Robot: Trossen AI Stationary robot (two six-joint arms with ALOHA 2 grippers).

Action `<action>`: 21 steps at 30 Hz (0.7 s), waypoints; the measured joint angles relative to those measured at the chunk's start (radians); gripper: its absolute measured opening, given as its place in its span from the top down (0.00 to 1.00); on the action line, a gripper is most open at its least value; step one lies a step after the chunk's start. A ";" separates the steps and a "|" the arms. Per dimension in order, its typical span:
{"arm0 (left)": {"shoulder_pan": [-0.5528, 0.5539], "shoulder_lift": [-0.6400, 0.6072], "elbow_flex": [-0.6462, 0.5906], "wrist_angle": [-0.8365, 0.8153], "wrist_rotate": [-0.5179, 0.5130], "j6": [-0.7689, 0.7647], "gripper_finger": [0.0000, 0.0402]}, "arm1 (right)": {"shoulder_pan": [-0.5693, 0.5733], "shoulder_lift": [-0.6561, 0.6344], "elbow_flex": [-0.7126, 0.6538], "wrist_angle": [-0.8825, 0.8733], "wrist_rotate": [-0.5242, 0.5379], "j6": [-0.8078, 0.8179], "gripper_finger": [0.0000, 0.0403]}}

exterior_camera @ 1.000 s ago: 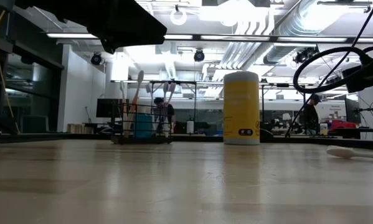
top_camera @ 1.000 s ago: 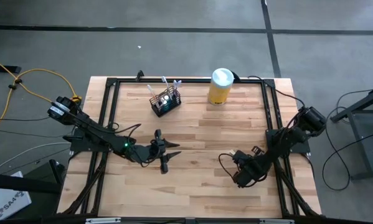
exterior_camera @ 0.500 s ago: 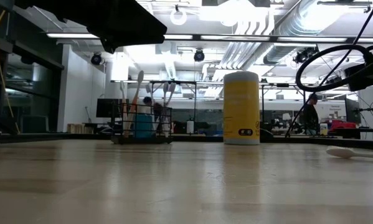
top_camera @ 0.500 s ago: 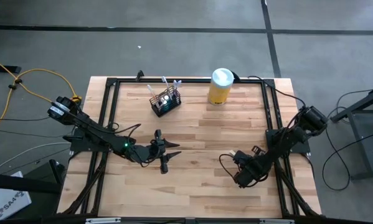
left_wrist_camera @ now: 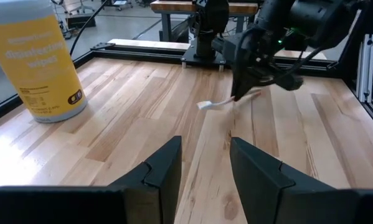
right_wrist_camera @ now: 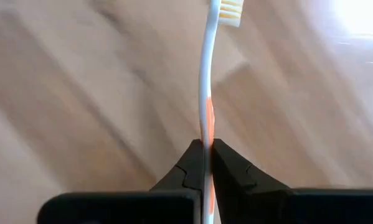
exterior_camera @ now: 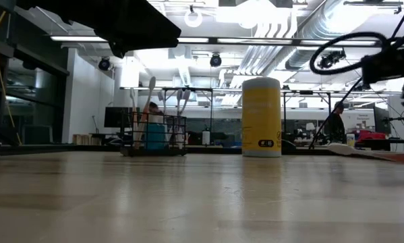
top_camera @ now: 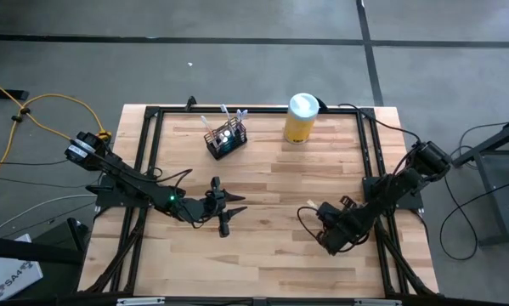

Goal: Pick & Place toothbrushing station
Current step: Put the orange toothbrush into the left section of the wire organizer

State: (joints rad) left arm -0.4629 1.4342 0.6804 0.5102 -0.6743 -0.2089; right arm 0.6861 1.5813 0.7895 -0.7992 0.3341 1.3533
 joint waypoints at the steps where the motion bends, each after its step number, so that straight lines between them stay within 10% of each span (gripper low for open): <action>1: 0.000 0.000 0.000 0.000 0.000 0.000 0.67 | 0.000 -0.004 0.000 0.013 0.006 -0.011 0.99; 17: 0.002 0.000 0.000 0.022 0.092 -0.049 0.67 | -0.027 -0.013 0.018 0.523 0.163 -0.386 0.99; 21: 0.033 0.000 0.000 0.021 0.281 -0.128 0.67 | -0.042 -0.014 0.074 0.550 0.173 -0.507 0.99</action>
State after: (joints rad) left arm -0.4301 1.4338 0.6800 0.5312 -0.3936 -0.3372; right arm 0.6442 1.5673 0.8639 -0.2489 0.5075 0.8459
